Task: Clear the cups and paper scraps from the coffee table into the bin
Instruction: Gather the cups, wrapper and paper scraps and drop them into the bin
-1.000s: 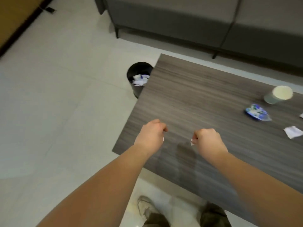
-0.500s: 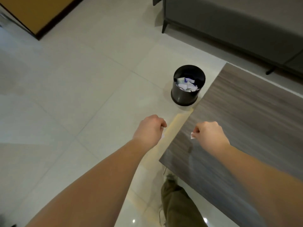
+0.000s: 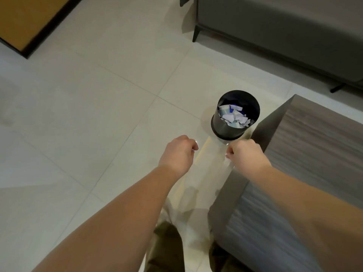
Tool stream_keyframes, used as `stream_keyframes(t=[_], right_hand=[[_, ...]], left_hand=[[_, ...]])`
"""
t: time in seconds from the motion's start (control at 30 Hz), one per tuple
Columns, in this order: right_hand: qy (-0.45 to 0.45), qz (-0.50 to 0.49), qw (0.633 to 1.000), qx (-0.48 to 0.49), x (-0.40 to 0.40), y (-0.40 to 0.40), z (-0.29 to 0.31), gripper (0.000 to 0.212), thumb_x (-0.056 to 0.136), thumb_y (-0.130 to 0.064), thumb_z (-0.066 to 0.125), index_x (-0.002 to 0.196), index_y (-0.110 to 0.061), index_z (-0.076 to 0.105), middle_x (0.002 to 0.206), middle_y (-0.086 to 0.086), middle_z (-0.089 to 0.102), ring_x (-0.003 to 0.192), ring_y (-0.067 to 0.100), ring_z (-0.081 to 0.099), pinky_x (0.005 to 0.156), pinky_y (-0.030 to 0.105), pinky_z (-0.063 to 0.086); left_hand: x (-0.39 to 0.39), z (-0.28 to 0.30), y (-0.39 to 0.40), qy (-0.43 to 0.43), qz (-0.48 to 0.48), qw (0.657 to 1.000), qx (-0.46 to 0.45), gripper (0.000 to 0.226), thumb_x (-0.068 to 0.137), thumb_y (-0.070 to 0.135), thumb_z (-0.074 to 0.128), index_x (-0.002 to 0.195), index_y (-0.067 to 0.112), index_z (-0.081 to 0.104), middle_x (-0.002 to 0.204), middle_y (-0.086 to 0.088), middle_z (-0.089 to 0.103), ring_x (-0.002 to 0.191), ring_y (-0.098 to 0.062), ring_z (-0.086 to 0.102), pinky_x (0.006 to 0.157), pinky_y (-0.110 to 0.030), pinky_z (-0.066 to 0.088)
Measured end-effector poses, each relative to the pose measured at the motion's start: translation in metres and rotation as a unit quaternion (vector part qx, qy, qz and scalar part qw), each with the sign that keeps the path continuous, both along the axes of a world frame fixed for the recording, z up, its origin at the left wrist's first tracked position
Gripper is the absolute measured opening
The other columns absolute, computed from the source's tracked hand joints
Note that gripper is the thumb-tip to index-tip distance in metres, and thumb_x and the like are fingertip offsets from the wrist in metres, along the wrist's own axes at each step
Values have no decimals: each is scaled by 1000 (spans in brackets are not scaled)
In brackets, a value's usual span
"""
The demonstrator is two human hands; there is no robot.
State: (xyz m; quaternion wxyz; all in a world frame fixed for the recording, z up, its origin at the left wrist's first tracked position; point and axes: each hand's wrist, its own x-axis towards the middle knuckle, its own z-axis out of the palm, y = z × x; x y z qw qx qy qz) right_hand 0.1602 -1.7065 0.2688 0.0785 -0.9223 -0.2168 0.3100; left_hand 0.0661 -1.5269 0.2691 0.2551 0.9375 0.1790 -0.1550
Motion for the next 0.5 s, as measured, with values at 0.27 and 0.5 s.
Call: stream_keyframes(t=[0.27, 0.5], right_hand=[[-5, -55, 998, -17, 22, 75, -7, 8, 94, -20, 58, 90, -16, 64, 88, 3, 62, 80, 20, 60, 79, 37, 55], [6, -84, 996, -13, 44, 139, -7, 9, 94, -23, 60, 96, -15, 65, 94, 4, 62, 84, 21, 60, 78, 34, 53]], left_hand=[[53, -11, 84, -6, -93, 996, -17, 30, 95, 9, 44, 112, 17, 68, 111, -4, 60, 100, -26, 59, 86, -35, 49], [95, -9, 148, -28, -144, 989, -20, 31, 95, 5, 44, 113, 16, 67, 112, -3, 59, 98, -26, 59, 85, -36, 50]])
